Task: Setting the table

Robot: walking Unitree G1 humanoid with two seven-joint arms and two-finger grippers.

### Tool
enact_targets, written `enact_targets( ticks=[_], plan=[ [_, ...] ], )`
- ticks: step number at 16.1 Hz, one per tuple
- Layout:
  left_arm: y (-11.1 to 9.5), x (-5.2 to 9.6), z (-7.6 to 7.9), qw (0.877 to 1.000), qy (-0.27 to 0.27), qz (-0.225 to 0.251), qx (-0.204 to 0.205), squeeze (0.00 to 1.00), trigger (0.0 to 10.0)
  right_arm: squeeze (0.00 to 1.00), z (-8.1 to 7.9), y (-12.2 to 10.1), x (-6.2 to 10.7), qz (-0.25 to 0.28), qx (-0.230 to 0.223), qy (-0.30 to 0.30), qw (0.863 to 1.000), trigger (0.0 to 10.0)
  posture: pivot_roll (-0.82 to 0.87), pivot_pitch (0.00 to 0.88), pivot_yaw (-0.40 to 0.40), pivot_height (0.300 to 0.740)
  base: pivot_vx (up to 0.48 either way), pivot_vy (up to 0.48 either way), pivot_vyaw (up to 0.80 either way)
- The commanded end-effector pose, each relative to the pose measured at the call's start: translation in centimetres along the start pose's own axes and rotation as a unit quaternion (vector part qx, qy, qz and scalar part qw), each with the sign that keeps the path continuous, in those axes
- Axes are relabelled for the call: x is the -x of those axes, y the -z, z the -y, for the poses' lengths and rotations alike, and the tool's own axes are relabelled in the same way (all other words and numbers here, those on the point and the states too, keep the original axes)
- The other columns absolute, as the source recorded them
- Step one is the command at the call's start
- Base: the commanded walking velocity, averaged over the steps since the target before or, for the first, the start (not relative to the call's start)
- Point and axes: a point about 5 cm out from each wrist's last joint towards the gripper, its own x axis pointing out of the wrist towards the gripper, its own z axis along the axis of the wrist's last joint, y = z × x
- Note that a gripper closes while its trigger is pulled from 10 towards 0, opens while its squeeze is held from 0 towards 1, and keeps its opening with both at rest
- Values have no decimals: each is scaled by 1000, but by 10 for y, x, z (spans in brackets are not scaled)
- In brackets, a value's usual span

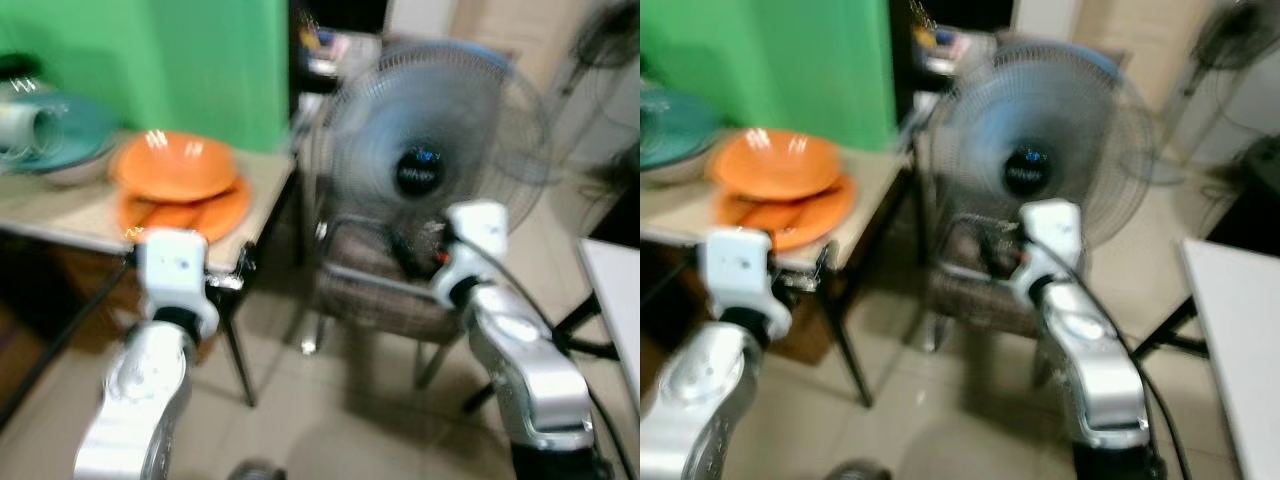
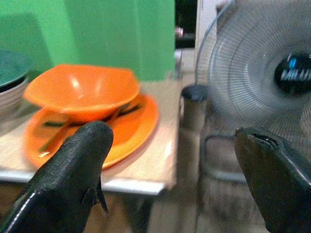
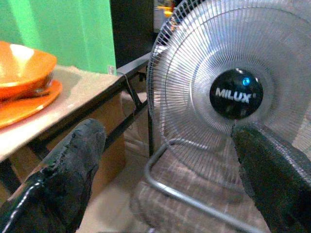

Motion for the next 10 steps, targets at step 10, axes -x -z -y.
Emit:
enact_targets(
  ticks=[10],
  plan=[
    [-8,1,-3,1000,11,9,-26,0,10000,1000,-4,2,5,-8,-21,-9,1000,10000,157,0,-34,740,0,322,0]
  ],
)
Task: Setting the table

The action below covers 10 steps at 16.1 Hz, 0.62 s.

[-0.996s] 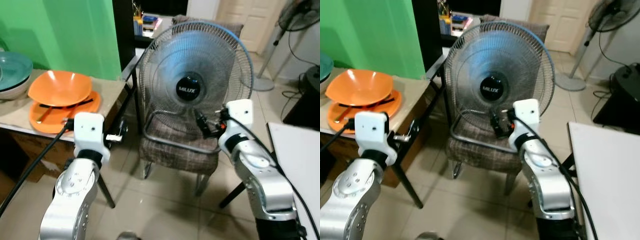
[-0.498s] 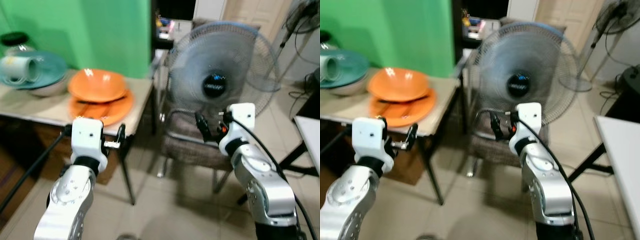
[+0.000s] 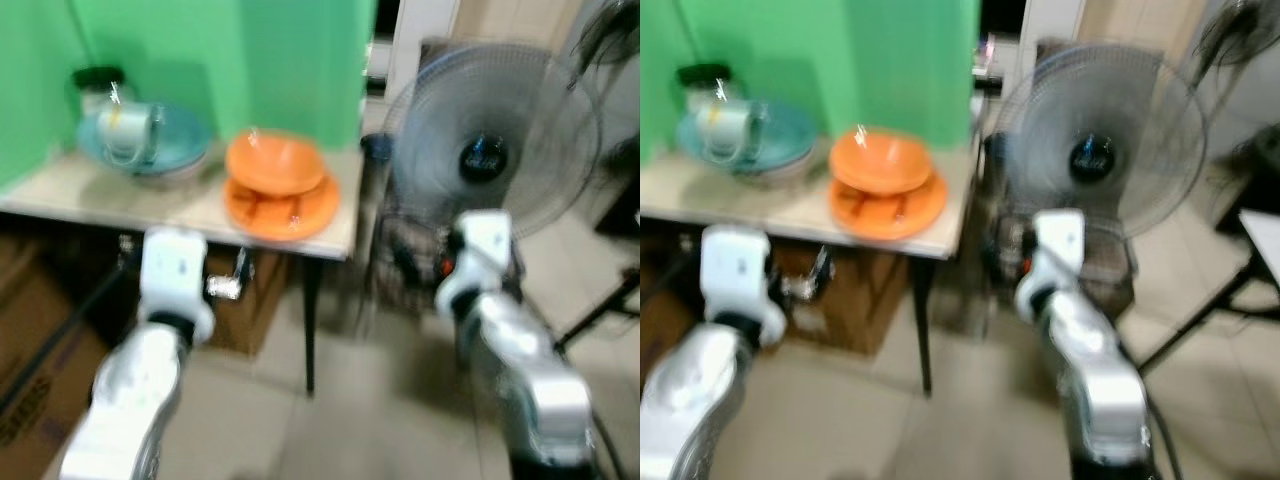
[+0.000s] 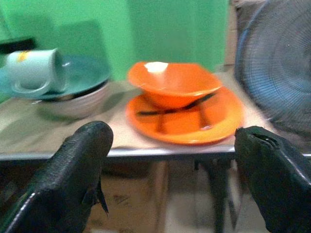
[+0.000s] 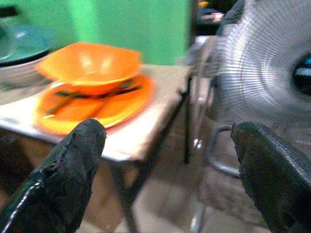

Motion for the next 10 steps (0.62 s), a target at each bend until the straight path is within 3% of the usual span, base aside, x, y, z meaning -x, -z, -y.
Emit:
enact_targets(
  ticks=[1,7,10],
  plan=[
    [-3,-2,-1,1000,-3,6,-1,0,10000,1000,1,-6,-1,9,8,0,1000,10000,157,0,-29,740,0,0,0],
    [-4,-5,-6,1000,-17,5,-4,0,10000,1000,2,-7,-5,8,11,5,1000,10000,162,0,-32,740,270,0,0],
    [-5,-6,-5,1000,-11,6,-2,0,10000,1000,4,-7,-7,4,15,11,1000,10000,165,0,-34,740,295,0,667]
  ],
)
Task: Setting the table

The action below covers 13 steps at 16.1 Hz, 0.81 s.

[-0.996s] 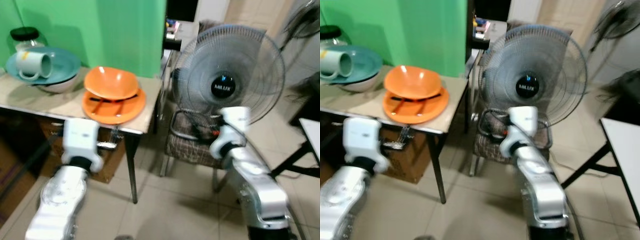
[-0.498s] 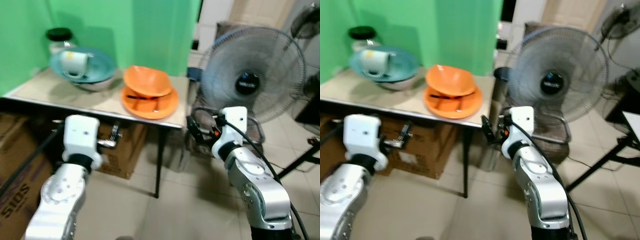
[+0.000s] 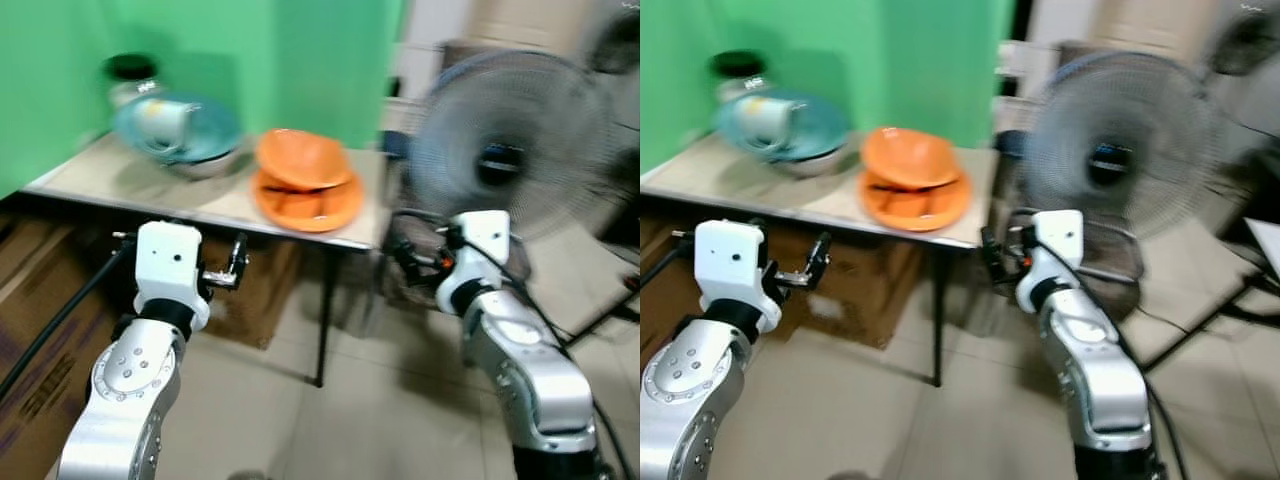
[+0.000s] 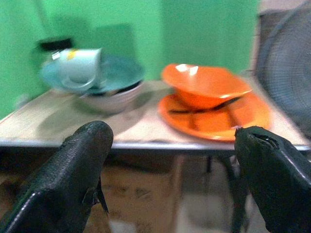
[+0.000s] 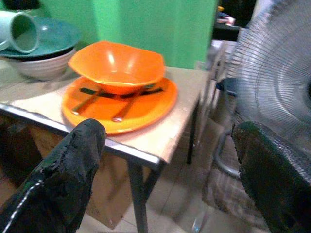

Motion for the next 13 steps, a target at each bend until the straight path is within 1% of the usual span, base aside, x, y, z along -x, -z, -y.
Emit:
enact_targets(
  ticks=[1,3,5,9,10,11,12,13],
  plan=[
    [1,-1,-2,1000,0,-6,-6,0,10000,1000,-4,0,-4,-2,1,-4,1000,10000,166,0,-34,740,307,0,800],
    [2,0,-3,1000,3,-9,-9,0,10000,1000,-4,-1,-5,-2,2,-4,1000,10000,169,0,-36,740,307,0,800],
    [2,0,-3,1000,5,-9,-10,0,10000,1000,-5,-2,-5,0,3,-7,1000,10000,169,0,-36,740,311,0,444],
    [2,0,-1,1000,15,-11,-13,0,10000,1000,-4,-4,-7,3,-3,6,1000,10000,168,0,-34,740,323,0,0],
    [2,0,-1,1000,18,-12,-15,0,10000,596,-2,-3,-7,1,-5,12,1000,10000,168,0,-34,740,337,0,0],
    [2,0,-1,1000,20,-12,-15,0,10000,596,-1,-3,-7,2,-7,15,1000,10000,168,0,-34,740,337,0,0],
    [2,0,0,999,25,-12,-15,0,10000,63,3,-2,-7,-4,-17,37,999,10000,168,0,-34,740,364,0,-438],
    [2,-1,1,999,31,-12,-15,0,10000,0,6,-2,-7,-3,-25,47,999,10000,168,0,-34,740,368,0,-800]
  ],
)
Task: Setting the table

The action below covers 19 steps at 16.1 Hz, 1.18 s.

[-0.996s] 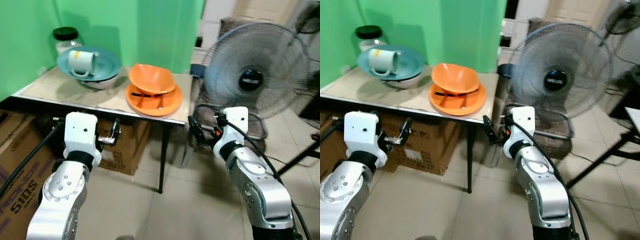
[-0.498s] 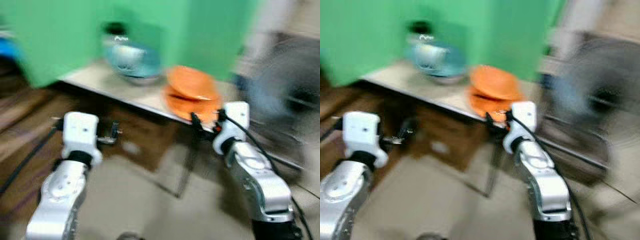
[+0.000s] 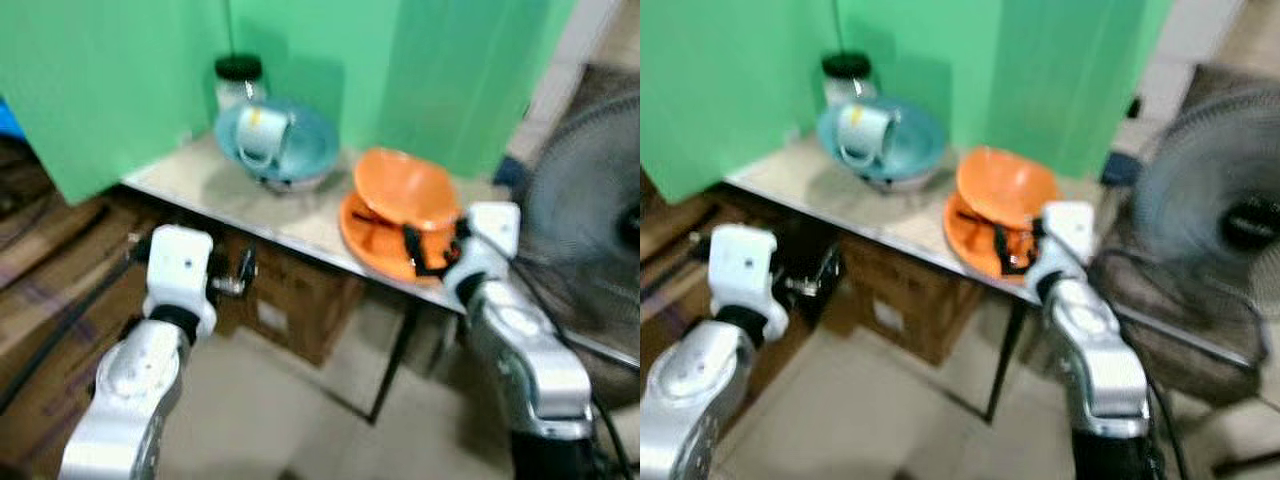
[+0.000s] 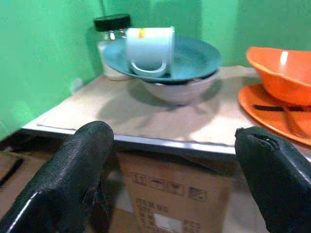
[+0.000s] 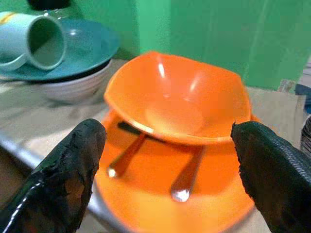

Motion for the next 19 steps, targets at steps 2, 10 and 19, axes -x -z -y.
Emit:
enact_targets(
  ticks=[2,10,19],
  plan=[
    [-1,-1,-2,1000,9,0,-8,0,10000,0,-2,-5,-1,8,-6,6,1000,10000,161,0,-20,740,375,0,-800],
    [-3,3,21,991,130,8,-25,0,10000,0,21,-19,-16,-22,-105,40,993,10000,152,0,-4,740,181,0,-100],
    [-2,-7,38,962,270,7,-31,0,10000,0,58,-2,-31,-159,-176,80,968,10000,58,0,82,740,0,0,0]
  ],
)
